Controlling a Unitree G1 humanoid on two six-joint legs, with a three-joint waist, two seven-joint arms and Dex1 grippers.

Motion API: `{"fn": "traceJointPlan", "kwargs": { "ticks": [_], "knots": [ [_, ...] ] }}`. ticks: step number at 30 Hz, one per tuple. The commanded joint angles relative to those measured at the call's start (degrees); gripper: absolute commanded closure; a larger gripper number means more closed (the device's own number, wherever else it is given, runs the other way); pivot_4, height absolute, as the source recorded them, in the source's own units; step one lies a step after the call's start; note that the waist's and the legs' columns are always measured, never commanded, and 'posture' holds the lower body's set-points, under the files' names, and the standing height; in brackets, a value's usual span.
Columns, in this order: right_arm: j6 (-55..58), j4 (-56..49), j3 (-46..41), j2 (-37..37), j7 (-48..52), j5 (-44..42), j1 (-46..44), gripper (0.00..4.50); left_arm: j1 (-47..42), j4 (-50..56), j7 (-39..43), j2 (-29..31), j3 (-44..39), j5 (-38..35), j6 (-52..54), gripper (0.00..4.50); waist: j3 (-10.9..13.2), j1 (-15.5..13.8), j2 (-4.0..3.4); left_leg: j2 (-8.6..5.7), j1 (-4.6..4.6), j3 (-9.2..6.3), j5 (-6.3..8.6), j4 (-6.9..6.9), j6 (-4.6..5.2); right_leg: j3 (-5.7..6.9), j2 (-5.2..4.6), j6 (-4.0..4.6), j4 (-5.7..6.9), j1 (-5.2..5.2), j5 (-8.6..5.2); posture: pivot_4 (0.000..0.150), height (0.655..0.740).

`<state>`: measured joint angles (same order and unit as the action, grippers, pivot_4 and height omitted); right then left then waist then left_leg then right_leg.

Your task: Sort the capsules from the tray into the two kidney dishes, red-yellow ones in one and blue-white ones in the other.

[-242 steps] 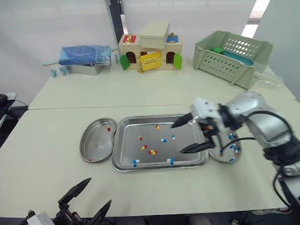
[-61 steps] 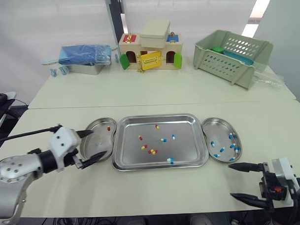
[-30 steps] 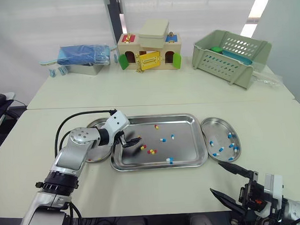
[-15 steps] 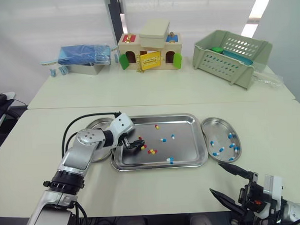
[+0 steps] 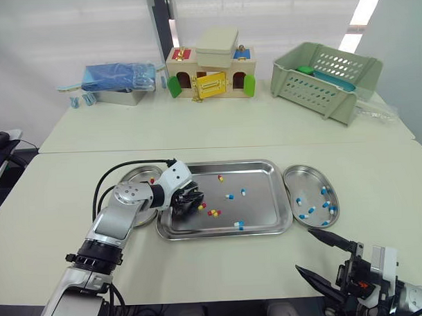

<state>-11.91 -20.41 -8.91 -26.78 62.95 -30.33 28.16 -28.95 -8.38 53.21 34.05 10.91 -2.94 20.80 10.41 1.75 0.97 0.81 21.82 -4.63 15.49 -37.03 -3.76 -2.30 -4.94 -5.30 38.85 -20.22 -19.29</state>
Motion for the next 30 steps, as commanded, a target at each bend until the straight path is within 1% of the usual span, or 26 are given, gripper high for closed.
{"fn": "traceJointPlan", "kwargs": {
  "ticks": [1,2,15,18,19,25,30],
  "knots": [
    [-0.37,-1.34,-0.23,-0.60,-0.33,-0.75,0.17,0.00,0.22,1.47,0.03,0.76,0.01,0.54,-0.13,4.25,0.00,0.00,0.00,0.00,0.00,0.00,0.00,0.00,0.00,0.00,0.00,0.00,0.00,0.01,0.00,0.150,0.7400],
    [-0.37,-1.30,-0.18,-0.61,-0.39,-0.75,0.07,0.00,0.20,1.33,0.03,0.78,0.00,0.62,-0.28,4.47,0.00,0.00,0.00,0.00,0.00,0.00,0.00,0.00,0.00,-0.01,0.00,0.00,0.00,0.00,0.00,0.150,0.7400],
    [-0.09,-1.55,0.21,-1.01,-0.55,-0.91,-0.02,0.00,-0.18,1.46,-0.22,0.56,-1.75,-0.80,-0.17,4.47,0.00,0.00,0.00,0.00,0.00,0.00,0.00,0.00,0.00,0.00,0.00,0.00,0.00,0.00,0.00,0.150,0.7400],
    [-0.06,-1.67,0.24,-1.03,-0.54,-0.99,0.11,0.00,-0.57,1.71,0.13,0.85,-2.55,-1.71,-0.10,3.91,0.00,0.00,0.00,0.00,0.00,0.00,0.00,0.00,0.00,0.00,0.00,0.00,0.00,0.00,0.00,0.150,0.7400],
    [-0.01,-1.67,0.28,-1.03,-0.57,-0.98,0.06,0.00,-0.78,1.84,0.45,1.13,-2.82,-2.06,0.01,3.64,0.00,0.00,0.00,0.00,0.00,0.00,0.00,0.00,0.00,0.00,0.00,0.00,0.00,0.00,0.00,0.150,0.7400],
    [0.14,-1.70,0.60,-0.94,-0.72,-0.93,-0.29,0.00,-1.94,2.32,4.01,3.28,-5.30,-5.09,-1.28,1.70,0.00,0.02,0.00,0.00,0.01,0.00,0.00,-0.01,0.00,0.00,0.00,0.00,0.01,-0.01,0.00,0.150,0.7400],
    [0.06,-1.72,0.77,-1.04,-0.88,-0.94,-0.32,0.00,0.12,3.73,12.14,7.20,-6.91,-8.74,-6.80,0.03,-0.01,0.03,0.00,0.00,0.01,0.00,-0.01,-0.01,-0.01,0.00,0.00,0.00,0.01,-0.01,0.00,0.150,0.7400]
  ]
}}
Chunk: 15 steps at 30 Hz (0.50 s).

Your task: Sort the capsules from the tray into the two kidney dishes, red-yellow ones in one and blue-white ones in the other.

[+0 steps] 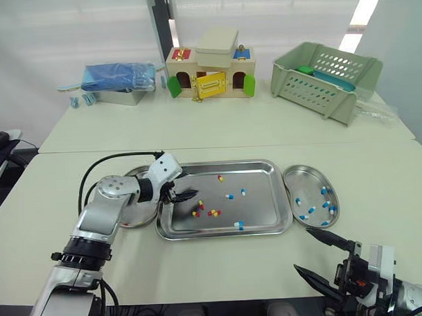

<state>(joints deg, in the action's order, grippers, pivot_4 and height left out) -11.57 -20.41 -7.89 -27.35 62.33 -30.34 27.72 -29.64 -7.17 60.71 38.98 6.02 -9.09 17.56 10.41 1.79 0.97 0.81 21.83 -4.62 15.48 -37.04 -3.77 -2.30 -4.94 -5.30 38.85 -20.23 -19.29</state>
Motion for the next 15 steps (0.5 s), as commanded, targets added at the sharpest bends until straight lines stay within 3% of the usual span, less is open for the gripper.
{"fn": "traceJointPlan", "kwargs": {
  "ticks": [1,11,15],
  "knots": [
    [-0.24,-1.73,-0.22,-0.49,-0.30,-0.93,0.11,0.00,1.47,2.95,6.30,3.07,-2.14,-3.33,-4.13,0.01,0.00,0.05,-0.01,0.00,0.00,0.00,0.00,0.00,0.00,0.00,0.00,0.00,0.00,0.00,0.00,0.150,0.7400],
    [0.08,-2.13,0.25,-0.67,-0.91,-0.74,-0.15,0.00,4.74,2.07,12.96,5.23,1.61,-0.97,-15.72,0.01,0.00,-0.02,-0.01,0.00,-0.01,0.01,0.00,-0.01,0.01,0.00,0.00,0.00,0.01,0.01,0.00,0.150,0.7400],
    [0.29,-2.53,0.20,-0.86,-1.27,-0.78,-0.05,0.00,4.04,-0.75,13.91,5.47,4.36,2.54,-20.14,1.01,-0.01,-0.01,-0.01,0.00,-0.01,0.01,0.01,-0.01,0.01,0.00,0.00,0.00,0.01,0.01,0.00,0.150,0.7400]
  ]
}}
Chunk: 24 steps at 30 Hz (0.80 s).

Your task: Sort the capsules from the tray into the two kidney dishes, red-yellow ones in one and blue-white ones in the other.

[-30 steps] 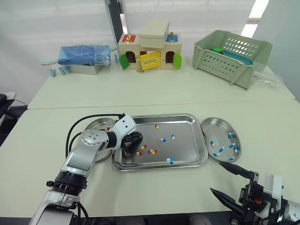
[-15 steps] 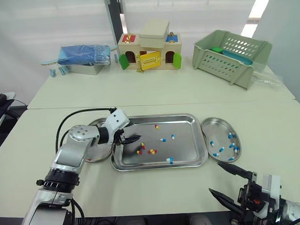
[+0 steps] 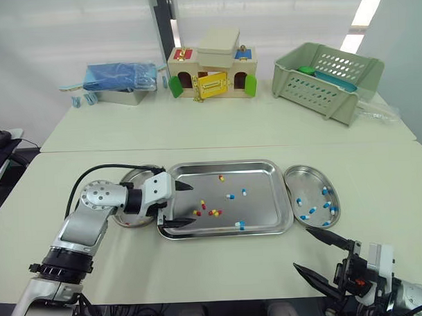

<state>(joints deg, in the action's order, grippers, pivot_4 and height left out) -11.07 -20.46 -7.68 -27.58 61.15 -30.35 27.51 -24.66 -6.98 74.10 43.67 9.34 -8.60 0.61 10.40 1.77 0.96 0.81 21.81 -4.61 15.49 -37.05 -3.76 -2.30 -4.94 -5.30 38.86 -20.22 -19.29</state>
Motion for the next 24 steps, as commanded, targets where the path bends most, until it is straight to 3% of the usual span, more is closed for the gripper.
{"fn": "traceJointPlan", "kwargs": {
  "ticks": [1,4,24],
  "knots": [
    [-0.17,-2.57,-0.01,-0.64,-0.15,-0.78,0.19,0.00,-1.10,-1.74,0.46,0.57,1.36,2.60,-3.93,1.31,0.00,0.01,0.00,0.00,0.00,0.00,0.00,0.00,0.00,0.00,0.00,0.00,0.00,0.00,0.00,0.150,0.7400],
    [-0.13,-2.82,0.00,-0.66,-0.31,-0.74,0.34,0.00,-1.59,-3.00,0.75,0.13,1.99,3.18,-4.41,2.26,0.00,0.05,0.00,0.00,0.00,0.00,0.00,0.00,0.00,0.00,0.00,0.00,0.01,0.00,0.00,0.150,0.7400],
    [0.09,-3.48,0.76,-0.75,-1.80,-0.37,0.33,0.00,-5.04,-4.79,1.81,-1.87,4.68,4.52,2.27,2.26,0.00,0.05,0.00,0.00,0.00,-0.01,0.00,0.00,0.01,0.01,0.00,0.00,0.03,-0.01,0.00,0.150,0.7400]
  ]
}}
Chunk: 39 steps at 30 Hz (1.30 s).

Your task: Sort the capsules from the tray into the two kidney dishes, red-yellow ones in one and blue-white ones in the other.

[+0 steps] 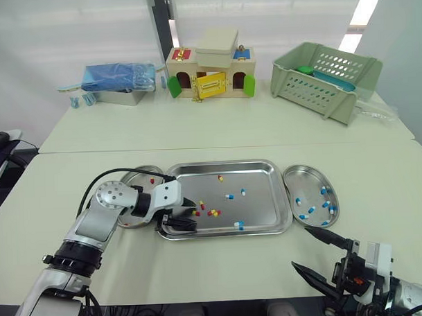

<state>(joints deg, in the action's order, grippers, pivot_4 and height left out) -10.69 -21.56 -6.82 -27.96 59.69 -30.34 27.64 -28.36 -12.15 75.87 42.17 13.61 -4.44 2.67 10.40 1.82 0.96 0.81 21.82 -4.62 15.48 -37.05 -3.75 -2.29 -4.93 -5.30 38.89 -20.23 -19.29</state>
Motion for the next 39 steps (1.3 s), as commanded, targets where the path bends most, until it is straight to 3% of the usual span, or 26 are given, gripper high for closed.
{"fn": "traceJointPlan", "kwargs": {
  "ticks": [1,8,11,16,26,39],
  "knots": [
    [-0.33,-2.45,-0.11,-0.33,-0.48,-0.36,0.22,0.00,-1.42,0.31,-0.01,-0.43,0.64,0.65,0.31,2.26,0.00,-0.02,0.00,0.00,0.00,0.00,0.00,0.00,0.00,0.00,0.00,0.00,0.00,0.00,0.00,0.150,0.7400],
    [-0.61,-3.07,-0.01,-0.32,-1.23,-0.21,1.02,0.00,-1.60,-0.05,-0.11,-0.37,1.76,2.41,1.00,2.26,0.00,0.00,0.00,0.00,-0.01,0.00,0.00,0.00,0.00,0.00,0.00,0.00,0.00,0.01,0.00,0.150,0.7400],
    [-0.65,-3.26,0.01,-0.26,-1.45,-0.12,1.32,0.00,-1.74,-0.16,-0.37,-0.18,2.25,3.36,1.38,2.85,-0.01,-0.01,-0.01,0.00,-0.01,0.00,0.00,0.00,0.00,0.00,0.00,0.00,0.00,0.01,0.00,0.150,0.7400],
    [-0.77,-3.44,0.05,-0.22,-1.47,-0.17,1.64,0.00,-1.43,-0.21,-0.66,0.22,2.89,4.33,1.43,4.48,-0.03,-0.02,-0.04,0.00,-0.04,0.01,0.00,0.00,0.00,-0.01,0.00,0.00,0.01,0.03,0.00,0.150,0.7400],
    [-0.59,-3.75,0.07,-0.52,-1.02,-0.60,1.69,0.00,-0.41,2.40,-0.41,0.38,2.14,3.25,2.76,4.49,-0.05,-0.01,-0.05,0.00,-0.05,0.01,0.00,0.00,0.00,-0.01,0.00,0.00,0.02,0.04,0.00,0.150,0.7400],
    [-0.16,-1.62,2.32,-5.53,7.78,-2.25,-3.54,0.00,8.80,20.73,-7.01,10.08,-13.87,-4.94,20.33,4.49,-0.03,0.04,-0.04,0.02,-0.03,-0.02,0.00,0.00,0.01,-0.01,0.01,0.00,0.01,0.02,0.00,0.150,0.7400]
  ]
}}
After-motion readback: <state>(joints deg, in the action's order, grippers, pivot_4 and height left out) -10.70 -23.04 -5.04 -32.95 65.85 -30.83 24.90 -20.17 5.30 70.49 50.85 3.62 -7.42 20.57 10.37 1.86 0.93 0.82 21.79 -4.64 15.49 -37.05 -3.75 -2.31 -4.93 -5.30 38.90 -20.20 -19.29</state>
